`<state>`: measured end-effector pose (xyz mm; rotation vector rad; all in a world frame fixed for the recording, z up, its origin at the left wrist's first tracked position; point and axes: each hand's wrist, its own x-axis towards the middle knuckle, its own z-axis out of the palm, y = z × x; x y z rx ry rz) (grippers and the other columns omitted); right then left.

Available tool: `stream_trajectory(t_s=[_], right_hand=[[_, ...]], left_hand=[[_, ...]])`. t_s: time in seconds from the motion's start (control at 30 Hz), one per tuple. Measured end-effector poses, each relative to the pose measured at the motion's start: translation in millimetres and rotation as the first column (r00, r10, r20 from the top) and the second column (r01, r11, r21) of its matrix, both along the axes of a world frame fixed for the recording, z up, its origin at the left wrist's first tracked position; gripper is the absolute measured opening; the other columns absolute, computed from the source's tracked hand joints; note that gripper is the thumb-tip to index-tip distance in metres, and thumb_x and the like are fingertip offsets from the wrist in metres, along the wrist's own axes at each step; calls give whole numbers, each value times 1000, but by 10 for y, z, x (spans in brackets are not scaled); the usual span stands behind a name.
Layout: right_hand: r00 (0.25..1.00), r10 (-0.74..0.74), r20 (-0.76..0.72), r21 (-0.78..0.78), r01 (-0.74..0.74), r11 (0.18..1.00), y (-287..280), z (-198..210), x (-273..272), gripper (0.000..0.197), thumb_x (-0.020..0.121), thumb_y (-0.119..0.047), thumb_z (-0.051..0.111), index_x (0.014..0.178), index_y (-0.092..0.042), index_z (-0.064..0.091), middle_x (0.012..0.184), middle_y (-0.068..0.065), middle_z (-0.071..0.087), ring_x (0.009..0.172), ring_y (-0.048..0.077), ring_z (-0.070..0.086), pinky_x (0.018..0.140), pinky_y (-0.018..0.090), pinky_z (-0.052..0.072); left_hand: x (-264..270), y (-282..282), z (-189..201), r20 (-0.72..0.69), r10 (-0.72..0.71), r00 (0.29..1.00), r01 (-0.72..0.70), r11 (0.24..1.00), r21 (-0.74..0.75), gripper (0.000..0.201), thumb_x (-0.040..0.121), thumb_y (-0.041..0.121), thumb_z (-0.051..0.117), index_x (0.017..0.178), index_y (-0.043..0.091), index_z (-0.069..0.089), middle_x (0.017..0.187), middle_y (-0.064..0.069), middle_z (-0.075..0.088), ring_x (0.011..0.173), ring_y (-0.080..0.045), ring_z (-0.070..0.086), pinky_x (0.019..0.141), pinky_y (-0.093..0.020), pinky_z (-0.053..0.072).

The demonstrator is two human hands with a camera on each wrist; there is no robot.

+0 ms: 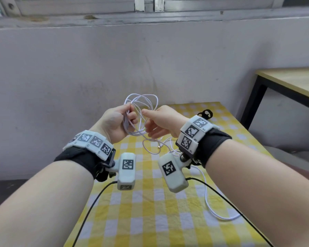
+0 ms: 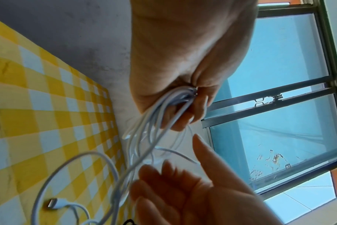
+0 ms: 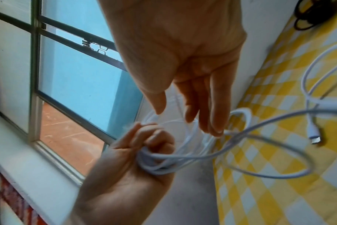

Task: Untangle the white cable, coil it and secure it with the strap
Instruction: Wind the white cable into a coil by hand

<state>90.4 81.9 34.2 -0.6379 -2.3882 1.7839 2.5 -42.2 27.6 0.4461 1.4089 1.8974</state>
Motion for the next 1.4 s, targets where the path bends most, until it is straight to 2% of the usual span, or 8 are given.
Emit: stream_trajectory(t_s=[0.13,0.27,0.4,0.57,0.8,1.0,1.17,1.4], right_hand=[[983,-169,69,-52,172,984,106,-58,-6,54,82,-55,63,104,-6,56,95,15,61,81,32,67,76,38,59],[980,-169,108,-196,188,962,205,-98,-32,64,79,-51,69,126,-12,50,115,5,49,103,28,55,90,39,51],[999,-34,34,-547,47,836,240,-73,41,17,93,-29,57,97,-12,56,83,5,60,74,21,60,69,35,52],[984,-108,-140,-669,-14,743,300,7,101,19,93,-15,56,75,-12,57,43,-6,43,38,7,48,57,24,56],[972,-165,-164,-676,11,737,357,152,163,17,94,-9,52,78,-5,59,43,-6,37,32,3,29,36,15,33],[967,-179,-181,-581,42,813,299,200,208,26,96,-7,48,71,-13,50,37,-10,25,28,3,20,29,14,21],[974,-117,-197,-495,4,869,219,256,287,23,91,-11,57,69,-18,50,40,-11,22,30,4,17,31,15,17],[951,-128,-281,-443,-10,897,121,280,330,17,95,-19,55,84,-6,59,40,-12,26,32,2,21,32,14,21]], left_hand=[[44,-14,33,73,-156,985,148,983,110,30,98,33,31,74,19,44,43,9,28,41,-9,28,57,-23,30],[107,-21,80,134,-267,954,238,951,200,29,89,38,40,71,18,49,50,8,11,41,-9,10,41,-17,28],[114,-34,89,165,-317,934,274,932,238,35,89,41,38,66,17,52,50,10,10,41,-8,7,38,-17,18],[56,-72,20,181,-307,934,267,939,215,35,89,37,39,65,18,55,50,10,10,40,-7,7,37,-17,20],[67,-127,-17,157,-330,931,308,939,152,5,84,19,51,83,14,51,59,11,27,37,-3,21,41,-15,36],[166,-118,90,126,-367,922,359,930,84,23,73,20,62,91,11,51,54,7,42,33,-2,25,40,-15,37],[302,-108,205,150,-312,938,320,947,-31,46,91,56,31,79,15,49,42,9,22,28,-4,12,35,-15,29],[384,-225,253,148,-320,936,328,944,-30,36,98,41,29,71,20,40,44,10,33,31,-4,25,39,-16,27]])
